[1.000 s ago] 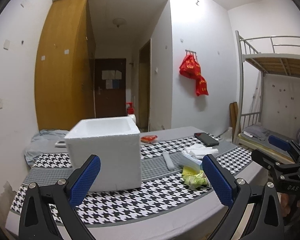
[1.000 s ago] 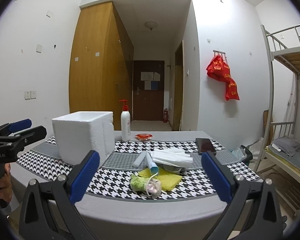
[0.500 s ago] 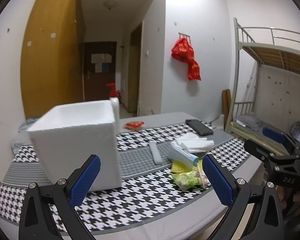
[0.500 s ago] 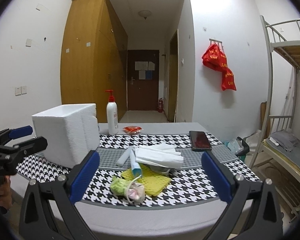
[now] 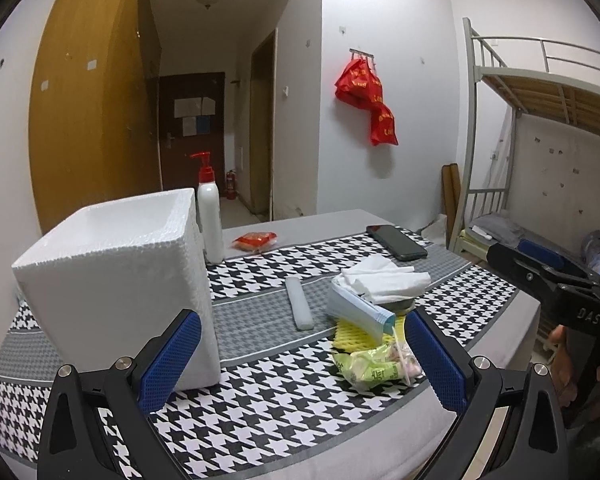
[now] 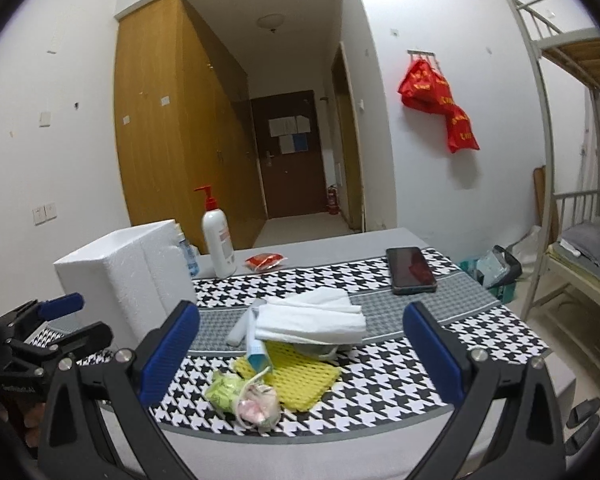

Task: Organize soft objects
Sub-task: 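Move both grippers toward the white towel and green snack bag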

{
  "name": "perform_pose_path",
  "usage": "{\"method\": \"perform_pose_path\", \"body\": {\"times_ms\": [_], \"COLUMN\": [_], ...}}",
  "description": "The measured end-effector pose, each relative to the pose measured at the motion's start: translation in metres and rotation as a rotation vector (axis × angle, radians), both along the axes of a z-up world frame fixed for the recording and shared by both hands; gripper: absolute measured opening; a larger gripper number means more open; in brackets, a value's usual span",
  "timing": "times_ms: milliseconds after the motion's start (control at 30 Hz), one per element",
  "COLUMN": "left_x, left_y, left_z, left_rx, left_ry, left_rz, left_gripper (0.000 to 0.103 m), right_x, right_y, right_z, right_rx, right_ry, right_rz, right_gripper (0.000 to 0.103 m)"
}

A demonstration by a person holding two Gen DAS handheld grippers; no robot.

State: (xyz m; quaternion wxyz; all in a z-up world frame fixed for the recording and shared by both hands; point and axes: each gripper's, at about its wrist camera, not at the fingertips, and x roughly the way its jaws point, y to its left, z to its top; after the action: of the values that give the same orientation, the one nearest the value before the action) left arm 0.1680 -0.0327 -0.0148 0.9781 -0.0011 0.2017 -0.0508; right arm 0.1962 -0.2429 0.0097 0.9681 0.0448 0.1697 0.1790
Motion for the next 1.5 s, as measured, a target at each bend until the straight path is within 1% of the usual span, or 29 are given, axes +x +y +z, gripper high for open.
{"method": "perform_pose_path", "body": {"times_ms": [67,167,233,333,400,467,600,667,733,833,967,1033,1100,1200,1267,1367,1433,1467,1500], "left_x": [0.001,0.003,0.004,0.006,0.008,0.01,0.016,0.019,0.024,0.031,0.043,0.05,0.057,0.065,0.069,0.076,0.079,0.08,0.082], "left_y": [-0.003,-0.007,-0.01,-0.015,-0.019,-0.022,-0.027,-0.027,-0.029,-0.034,-0.037,-0.038,-0.039,-0.045,-0.049,-0.054,-0.056,-0.056,-0.056], "left_z": [0.001,0.001,0.0,-0.002,-0.004,-0.005,-0.004,-0.003,-0.005,-0.013,-0.022,-0.028,-0.034,-0.044,-0.049,-0.056,-0.059,-0.061,-0.063], "left_rx": [0.002,0.011,0.016,0.014,0.013,0.019,0.023,0.026,0.029,0.037,0.034,0.03,0.022,0.025,0.035,0.029,0.032,0.035,0.037], "left_ry": [-0.001,-0.002,-0.005,-0.001,0.006,0.008,0.004,0.001,0.011,0.044,0.091,0.12,0.164,0.206,0.227,0.263,0.279,0.286,0.299], "left_rz": [0.001,0.011,0.013,0.014,0.01,0.017,0.022,0.026,0.015,-0.041,-0.057,-0.069,-0.105,-0.155,-0.167,-0.19,-0.197,-0.199,-0.201], "left_gripper": [0.102,0.102,0.102,0.102,0.102,0.102,0.102,0.102,0.102,0.102,0.102,0.102,0.102,0.102,0.102,0.102,0.1,0.096,0.094], "right_x": [0.0,0.002,0.004,0.004,0.008,0.014,0.024,0.029,0.034,0.043,0.058,0.064,0.071,0.078,0.081,0.088,0.092,0.094,0.096], "right_y": [-0.001,-0.006,-0.01,-0.015,-0.017,-0.016,-0.014,-0.011,-0.006,-0.002,-0.001,0.001,0.004,0.007,0.009,0.013,0.013,0.013,0.013], "right_z": [0.0,0.001,0.001,0.001,0.0,-0.001,-0.004,-0.005,-0.007,-0.009,-0.015,-0.019,-0.021,-0.023,-0.024,-0.028,-0.03,-0.031,-0.033], "right_rx": [-0.014,0.024,0.043,0.064,0.064,0.052,0.029,0.002,-0.025,-0.06,-0.089,-0.103,-0.118,-0.134,-0.148,-0.176,-0.183,-0.179,-0.175], "right_ry": [-0.022,-0.034,-0.037,-0.069,-0.057,-0.039,-0.019,-0.01,-0.003,0.022,0.08,0.094,0.112,0.116,0.116,0.124,0.133,0.137,0.143], "right_rz": [-0.015,-0.006,-0.019,-0.033,0.008,0.032,0.04,0.028,0.058,0.067,0.093,0.109,0.123,0.144,0.15,0.163,0.169,0.171,0.176], "right_gripper": [0.103,0.103,0.103,0.103,0.103,0.103,0.103,0.103,0.103,0.103,0.103,0.103,0.103,0.103,0.103,0.103,0.103,0.102,0.102]}}
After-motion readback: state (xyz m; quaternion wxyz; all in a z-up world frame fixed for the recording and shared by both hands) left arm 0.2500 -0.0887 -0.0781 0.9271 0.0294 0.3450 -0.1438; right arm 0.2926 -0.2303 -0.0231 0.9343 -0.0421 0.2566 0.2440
